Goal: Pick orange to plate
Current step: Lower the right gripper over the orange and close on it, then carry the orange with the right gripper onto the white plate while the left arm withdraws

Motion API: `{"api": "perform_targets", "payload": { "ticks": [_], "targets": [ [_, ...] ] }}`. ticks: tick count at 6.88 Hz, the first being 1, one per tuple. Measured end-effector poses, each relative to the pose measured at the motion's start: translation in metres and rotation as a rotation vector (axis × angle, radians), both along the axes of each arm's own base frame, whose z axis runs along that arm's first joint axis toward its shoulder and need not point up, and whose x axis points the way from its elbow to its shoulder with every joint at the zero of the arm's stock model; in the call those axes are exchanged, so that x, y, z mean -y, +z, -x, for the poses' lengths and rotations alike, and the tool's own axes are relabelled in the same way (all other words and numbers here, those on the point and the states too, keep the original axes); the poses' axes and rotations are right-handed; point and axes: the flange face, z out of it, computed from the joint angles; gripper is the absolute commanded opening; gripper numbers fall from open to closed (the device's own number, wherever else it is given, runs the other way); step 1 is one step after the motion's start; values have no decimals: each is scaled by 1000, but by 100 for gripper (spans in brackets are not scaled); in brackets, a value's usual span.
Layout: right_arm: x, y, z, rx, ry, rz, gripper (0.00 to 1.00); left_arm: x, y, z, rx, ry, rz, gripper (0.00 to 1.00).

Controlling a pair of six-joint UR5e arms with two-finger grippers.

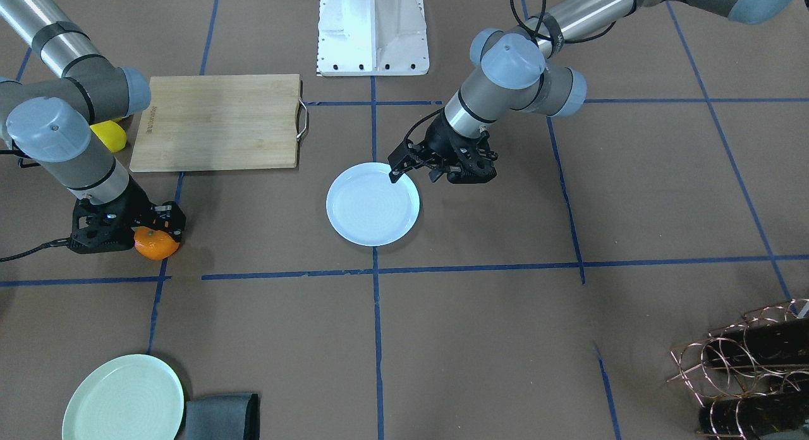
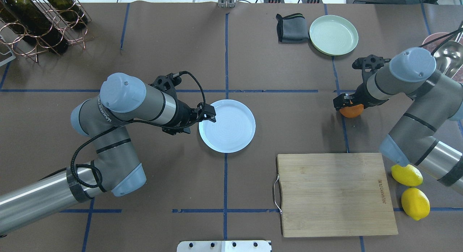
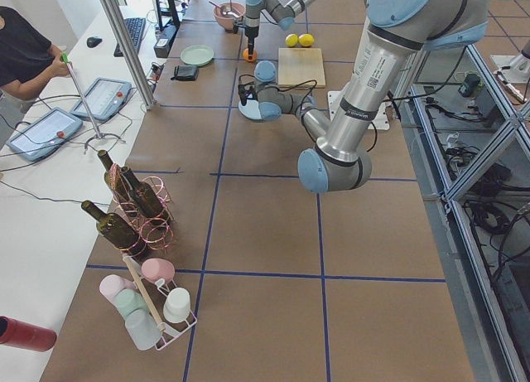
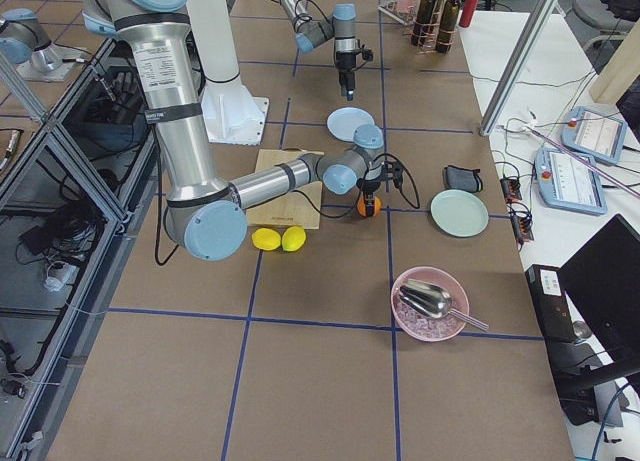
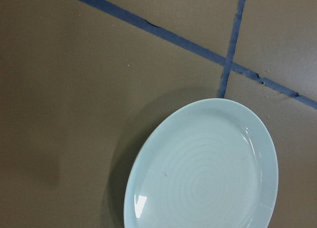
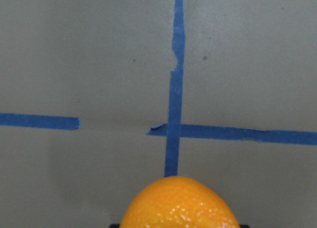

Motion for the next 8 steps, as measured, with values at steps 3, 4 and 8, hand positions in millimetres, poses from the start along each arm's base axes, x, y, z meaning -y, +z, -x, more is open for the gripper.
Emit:
{"api": "perform_targets", "payload": {
  "ticks": [3,4,8],
  "targets": [
    [-5,-116,48,140,114,75,0,24,-23,111,-79,-29,-67,100],
    [-21,-159,90,183,136,99,0,36,-10,151,-70,-18,-114,100],
    [-74,-242,223,222,127,105,0,33,30,201,-20,-10,-184,100]
  ]
}}
